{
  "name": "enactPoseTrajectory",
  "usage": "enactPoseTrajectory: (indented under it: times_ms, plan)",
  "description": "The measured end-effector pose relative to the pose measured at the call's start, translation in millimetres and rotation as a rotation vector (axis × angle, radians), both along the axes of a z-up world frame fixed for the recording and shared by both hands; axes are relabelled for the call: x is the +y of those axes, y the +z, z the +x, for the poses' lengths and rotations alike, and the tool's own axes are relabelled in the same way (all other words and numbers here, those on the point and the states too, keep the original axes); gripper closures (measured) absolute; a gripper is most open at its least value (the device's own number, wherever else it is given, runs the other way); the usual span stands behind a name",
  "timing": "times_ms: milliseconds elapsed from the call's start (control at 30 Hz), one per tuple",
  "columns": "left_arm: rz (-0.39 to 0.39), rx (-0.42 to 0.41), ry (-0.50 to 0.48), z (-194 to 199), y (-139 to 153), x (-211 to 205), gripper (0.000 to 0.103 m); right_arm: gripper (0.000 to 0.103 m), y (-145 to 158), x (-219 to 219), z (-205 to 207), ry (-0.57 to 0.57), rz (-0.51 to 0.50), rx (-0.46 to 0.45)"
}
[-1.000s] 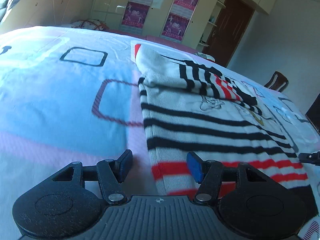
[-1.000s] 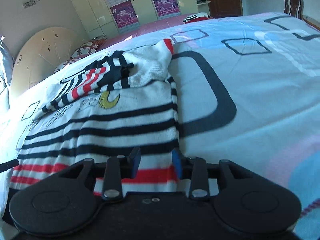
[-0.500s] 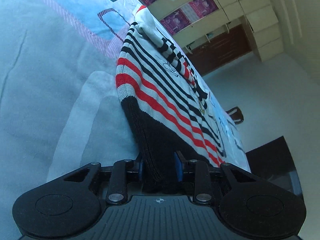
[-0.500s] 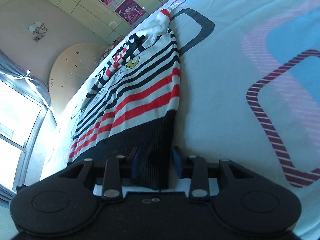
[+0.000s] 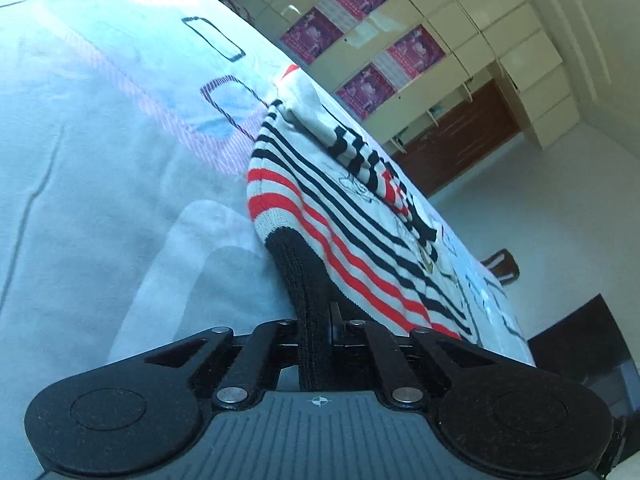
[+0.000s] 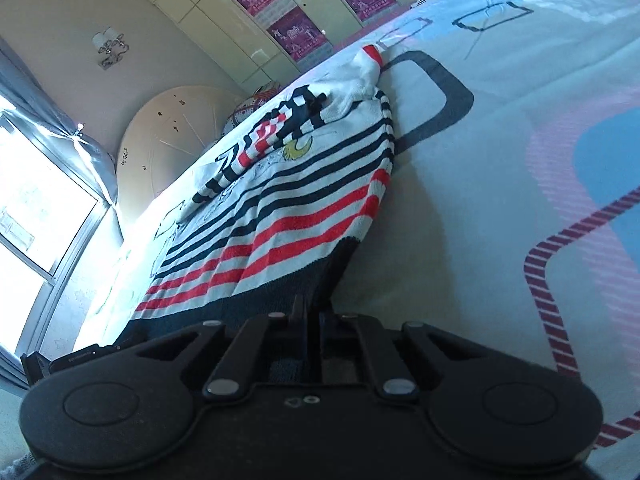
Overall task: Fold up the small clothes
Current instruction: 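Lift the hem with both tools and fold it toward the collar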
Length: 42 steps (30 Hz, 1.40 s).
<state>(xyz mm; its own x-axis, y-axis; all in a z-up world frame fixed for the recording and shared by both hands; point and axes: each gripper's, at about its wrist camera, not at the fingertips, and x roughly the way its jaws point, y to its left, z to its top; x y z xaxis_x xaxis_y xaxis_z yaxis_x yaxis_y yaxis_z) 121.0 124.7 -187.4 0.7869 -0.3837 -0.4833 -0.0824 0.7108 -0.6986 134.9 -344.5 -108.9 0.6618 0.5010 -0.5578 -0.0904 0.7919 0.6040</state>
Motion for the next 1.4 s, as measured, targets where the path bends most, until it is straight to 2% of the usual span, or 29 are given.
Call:
enactPoseTrajectory:
  times_ms: [167, 333, 467, 700, 933, 1100, 1267, 1400]
  plan:
    - [0.043, 0.047, -0.018, 9, -3, 3, 0.1, 0.097, -11, 5, 17, 0.041, -0.076, 0.057]
    - [0.016, -0.062, -0.002, 4, 29, 3, 0.1, 0.097, 21, 2, 12, 0.024, -0.06, -0.058]
    - [0.015, -0.15, 0.005, 23, 62, 6, 0.1, 0.097, 56, 3, 27, 0.003, -0.078, -0.16]
    - [0.069, -0.226, -0.008, 102, 116, 7, 0.1, 0.097, 109, 11, 94, -0.01, -0.139, -0.294]
    - [0.095, -0.262, -0.044, 204, 142, 2, 0.1, 0.097, 132, 13, 184, -0.046, -0.172, -0.321]
    - [0.115, -0.209, -0.07, 278, 136, 3, 0.1, 0.097, 123, 16, 258, -0.06, -0.156, -0.274]
    - [0.11, -0.133, -0.09, 345, 110, 8, 0.1, 0.097, 93, 24, 327, -0.072, -0.159, -0.194]
    - [0.109, -0.081, -0.116, 389, 84, 9, 0.099, 0.097, 67, 26, 368, -0.093, -0.161, -0.132]
